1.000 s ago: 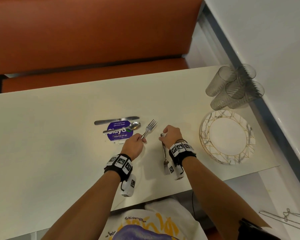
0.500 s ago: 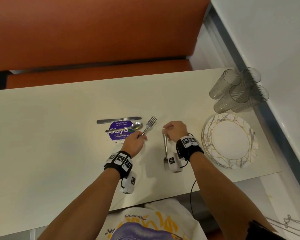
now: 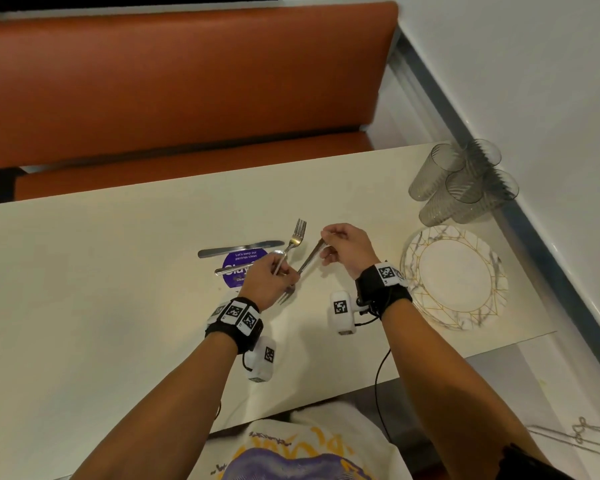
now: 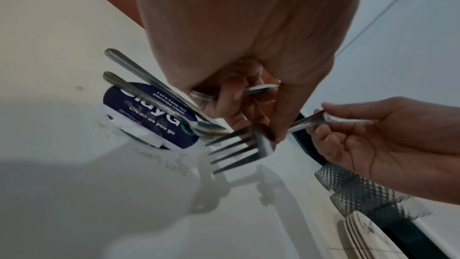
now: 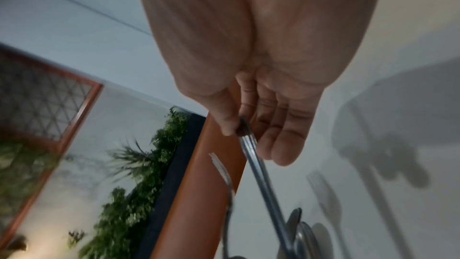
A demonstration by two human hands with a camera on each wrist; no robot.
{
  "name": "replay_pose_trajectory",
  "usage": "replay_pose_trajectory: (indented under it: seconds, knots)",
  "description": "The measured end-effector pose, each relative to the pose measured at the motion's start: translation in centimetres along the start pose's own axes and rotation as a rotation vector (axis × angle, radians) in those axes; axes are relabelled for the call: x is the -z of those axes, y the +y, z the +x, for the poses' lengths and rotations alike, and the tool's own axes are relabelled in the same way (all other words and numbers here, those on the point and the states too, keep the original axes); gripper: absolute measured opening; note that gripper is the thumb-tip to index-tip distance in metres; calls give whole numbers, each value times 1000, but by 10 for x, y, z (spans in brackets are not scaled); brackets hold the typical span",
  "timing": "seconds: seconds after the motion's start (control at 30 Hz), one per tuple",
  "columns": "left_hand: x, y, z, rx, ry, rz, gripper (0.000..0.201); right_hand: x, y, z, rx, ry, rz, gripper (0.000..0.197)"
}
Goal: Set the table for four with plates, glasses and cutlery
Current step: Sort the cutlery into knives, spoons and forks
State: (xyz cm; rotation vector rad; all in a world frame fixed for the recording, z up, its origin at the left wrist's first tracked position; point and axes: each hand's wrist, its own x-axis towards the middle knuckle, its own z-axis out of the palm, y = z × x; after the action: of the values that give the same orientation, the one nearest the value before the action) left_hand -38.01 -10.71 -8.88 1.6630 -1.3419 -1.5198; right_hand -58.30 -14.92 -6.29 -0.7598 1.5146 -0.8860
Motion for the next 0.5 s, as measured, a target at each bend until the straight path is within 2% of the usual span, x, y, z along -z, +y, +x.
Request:
replay_pose_trajectory:
  seconds: [0.07, 0.1, 0.23, 0.33, 0.4, 0.5]
  knots:
    - [6, -2, -3, -9, 23, 12, 21, -4, -1, -4, -58, 22, -127, 36]
    - [9, -4, -4, -10, 34, 17, 22, -6, -2, -6, -91, 4, -195, 39]
    - [21, -9, -10, -14, 86, 51, 28, -18, -9, -17, -184, -80, -263, 25]
    - [33, -11, -11, 26, 68, 12, 36, -18, -11, -23, -124, -129, -275, 18]
    - [39, -9, -12, 14, 59, 29, 37, -16, -10, -25, -79, -199, -342, 23]
    - [44, -5, -13, -9, 54, 140, 31, -15, -13, -27, 4, -314, -655, 31]
